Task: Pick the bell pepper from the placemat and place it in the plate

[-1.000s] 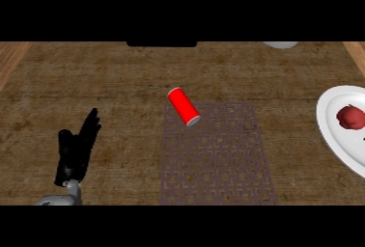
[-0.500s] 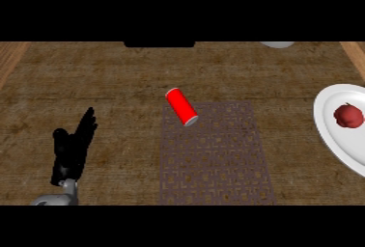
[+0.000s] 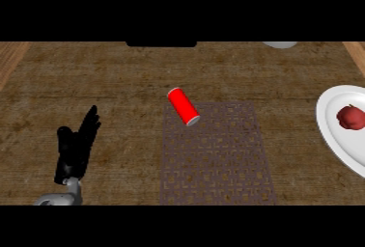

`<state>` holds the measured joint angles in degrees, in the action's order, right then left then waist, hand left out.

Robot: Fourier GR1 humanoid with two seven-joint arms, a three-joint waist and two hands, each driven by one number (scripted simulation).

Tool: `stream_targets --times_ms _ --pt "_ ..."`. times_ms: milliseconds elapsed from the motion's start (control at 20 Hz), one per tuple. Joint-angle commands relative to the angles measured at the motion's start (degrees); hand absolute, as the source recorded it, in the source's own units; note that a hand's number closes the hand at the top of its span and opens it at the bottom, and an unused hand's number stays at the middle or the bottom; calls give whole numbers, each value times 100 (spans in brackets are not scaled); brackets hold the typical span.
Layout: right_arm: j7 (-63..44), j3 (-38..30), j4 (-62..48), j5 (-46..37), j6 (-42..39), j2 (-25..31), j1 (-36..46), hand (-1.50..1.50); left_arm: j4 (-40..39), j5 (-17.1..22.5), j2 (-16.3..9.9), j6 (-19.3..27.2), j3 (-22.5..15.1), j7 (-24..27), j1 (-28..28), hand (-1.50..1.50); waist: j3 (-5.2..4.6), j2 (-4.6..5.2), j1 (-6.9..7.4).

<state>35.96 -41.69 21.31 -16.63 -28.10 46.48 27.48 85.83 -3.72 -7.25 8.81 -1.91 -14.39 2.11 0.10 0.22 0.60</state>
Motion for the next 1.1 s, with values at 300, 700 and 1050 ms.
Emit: stream_targets --times_ms 300,700,1050 --pt "425 366 -278 64 200 115 131 -150 185 -18 20 -147 -6 224 -432 0 -1 -5 30" --pt "583 669 -678 -102 1018 -129 110 -150 -389 -74 170 -76 98 91 276 0 3 13 27" --pt "1269 594 -935 8 989 155 -545 -150 -254 -48 48 -159 230 252 109 0 9 19 16"
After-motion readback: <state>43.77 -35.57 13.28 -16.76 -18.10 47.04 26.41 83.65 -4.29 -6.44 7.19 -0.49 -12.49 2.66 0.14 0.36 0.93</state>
